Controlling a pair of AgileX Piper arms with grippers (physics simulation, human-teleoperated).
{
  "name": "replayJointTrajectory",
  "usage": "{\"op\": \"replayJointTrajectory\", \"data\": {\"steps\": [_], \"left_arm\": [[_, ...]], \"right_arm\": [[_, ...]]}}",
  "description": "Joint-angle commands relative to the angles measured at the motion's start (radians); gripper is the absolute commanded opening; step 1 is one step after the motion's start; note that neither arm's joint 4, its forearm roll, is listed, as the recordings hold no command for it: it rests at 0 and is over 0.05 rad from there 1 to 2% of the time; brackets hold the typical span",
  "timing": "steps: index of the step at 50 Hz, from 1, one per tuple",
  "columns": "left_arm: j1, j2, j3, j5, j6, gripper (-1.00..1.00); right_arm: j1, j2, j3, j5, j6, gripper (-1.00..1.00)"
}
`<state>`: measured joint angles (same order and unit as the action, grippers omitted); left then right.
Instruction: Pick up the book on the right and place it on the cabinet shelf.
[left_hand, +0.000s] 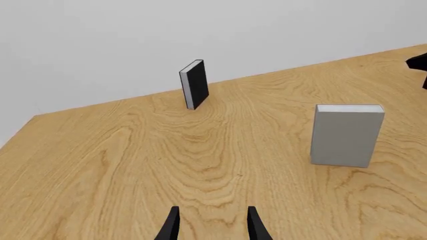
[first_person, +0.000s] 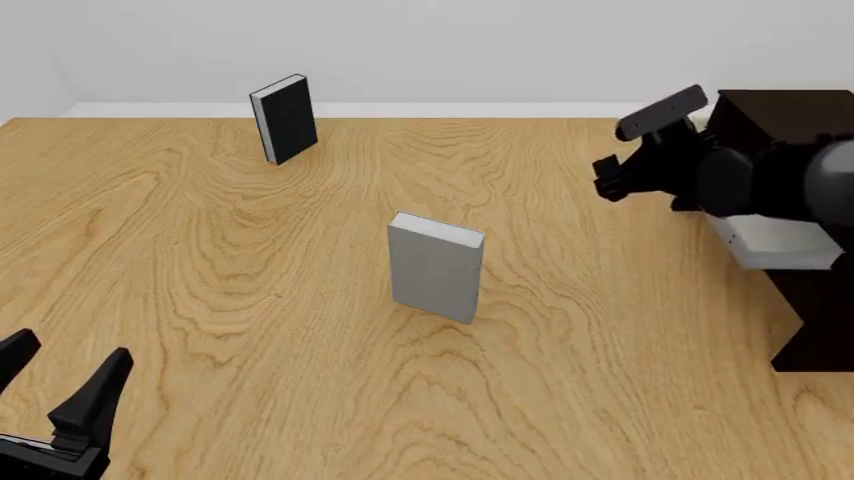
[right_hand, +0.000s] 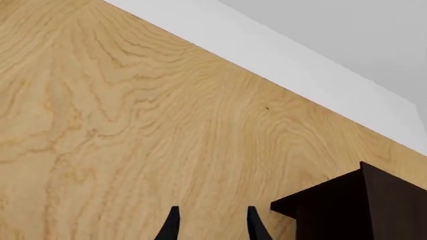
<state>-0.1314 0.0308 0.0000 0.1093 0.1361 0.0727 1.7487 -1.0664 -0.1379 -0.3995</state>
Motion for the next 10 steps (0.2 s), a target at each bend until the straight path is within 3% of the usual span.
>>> {"op": "replayJointTrajectory", "data": {"steps": [1,10], "left_arm": [[0.000,0.000,0.000,0.000,0.001,1.00],[-0.003,-0.008,0.000,0.007,0.003,1.00]], "right_arm": [[-0.023,-0.008,0.035,-0.002,0.040,1.00],[-0.035,-0.018,0.064,-0.018,0.050,1.00]]}}
